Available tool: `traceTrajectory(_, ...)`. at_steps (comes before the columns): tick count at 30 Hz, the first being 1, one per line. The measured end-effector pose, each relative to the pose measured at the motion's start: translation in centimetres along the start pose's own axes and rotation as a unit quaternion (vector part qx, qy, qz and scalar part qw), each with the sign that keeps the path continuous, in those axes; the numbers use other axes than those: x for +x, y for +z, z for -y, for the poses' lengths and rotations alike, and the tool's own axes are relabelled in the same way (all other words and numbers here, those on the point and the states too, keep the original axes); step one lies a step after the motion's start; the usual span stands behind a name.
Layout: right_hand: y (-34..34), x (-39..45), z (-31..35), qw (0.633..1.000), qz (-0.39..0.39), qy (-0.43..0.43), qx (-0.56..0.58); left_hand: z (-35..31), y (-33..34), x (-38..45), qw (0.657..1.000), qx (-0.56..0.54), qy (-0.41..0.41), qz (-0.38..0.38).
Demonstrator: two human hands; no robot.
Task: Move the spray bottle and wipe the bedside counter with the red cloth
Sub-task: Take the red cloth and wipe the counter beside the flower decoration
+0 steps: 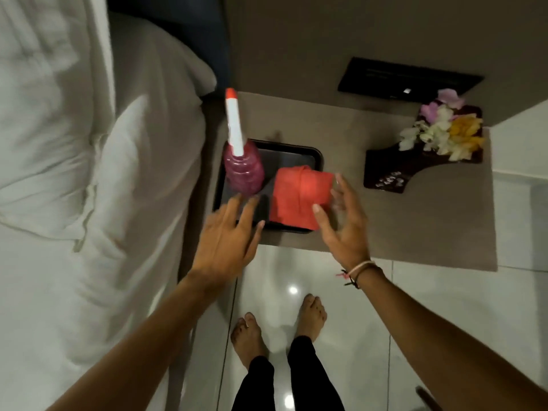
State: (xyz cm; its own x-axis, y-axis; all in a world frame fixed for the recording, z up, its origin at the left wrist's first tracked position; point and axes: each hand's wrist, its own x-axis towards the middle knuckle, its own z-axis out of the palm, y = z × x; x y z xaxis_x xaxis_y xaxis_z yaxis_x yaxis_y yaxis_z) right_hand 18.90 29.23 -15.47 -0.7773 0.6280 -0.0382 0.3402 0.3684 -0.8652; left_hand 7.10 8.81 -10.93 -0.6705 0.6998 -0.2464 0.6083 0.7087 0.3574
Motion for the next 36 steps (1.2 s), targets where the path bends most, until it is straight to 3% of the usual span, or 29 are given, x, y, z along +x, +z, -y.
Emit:
traceTrajectory(4, -3.1, -2.8, -2.8, 0.996, -0.066, 0.056, 0.034, -3.7, 3.2, 4.3, 0.985, -0.139, -0.074, 0.073)
traceTrajectory(8, -4.9, -4.1, -4.6, 0.993, -0.094, 0.057, 0.040, -6.1, 5.5, 8.4, 0.949, -0.220, -0.217, 0.061)
traceTrajectory(12, -5.9, -4.9, -5.9, 0.994, -0.091, 0.056, 0.023, -6.7, 6.5, 10.4, 0.919, -0.257, -0.297, 0.029)
traceTrajectory(16, -6.5, -5.1, -6.9, 0.993, -0.080, 0.082, 0.032, -7.1, 5.9, 10.7, 0.849, -0.396, -0.348, 0.047)
traceTrajectory(18, -6.8, -5.1, -6.6, 0.987, -0.089, 0.117, 0.068, -7.8, 5.1, 10.1, 0.811, -0.487, -0.319, 0.062)
traceTrajectory(20, -7.0, -4.8, -5.8, 0.966, -0.114, 0.172, 0.156, -8.9, 4.0, 9.6, 0.800, -0.534, -0.255, 0.097)
traceTrajectory(23, -8.1, -3.9, -4.2, 0.886, -0.146, 0.278, 0.340, -11.3, 2.0, 9.1, 0.797, -0.555, -0.164, 0.175)
traceTrajectory(25, -9.2, -3.7, -3.3, 0.829, -0.120, 0.327, 0.438, -13.1, 0.9, 9.0, 0.792, -0.550, -0.121, 0.235)
traceTrajectory(29, -10.7, -4.9, -3.1, 0.772, -0.063, 0.280, 0.567, -16.0, -0.4, 9.0, 0.775, -0.533, -0.048, 0.336)
traceTrajectory(32, -11.3, -5.6, -3.1, 0.736, -0.042, 0.246, 0.629, -18.1, -0.4, 8.9, 0.828, -0.460, 0.008, 0.322)
traceTrajectory(36, -11.1, -6.9, -3.9, 0.708, -0.090, 0.271, 0.646, -20.1, -0.2, 8.6, 0.906, -0.367, 0.071, 0.197)
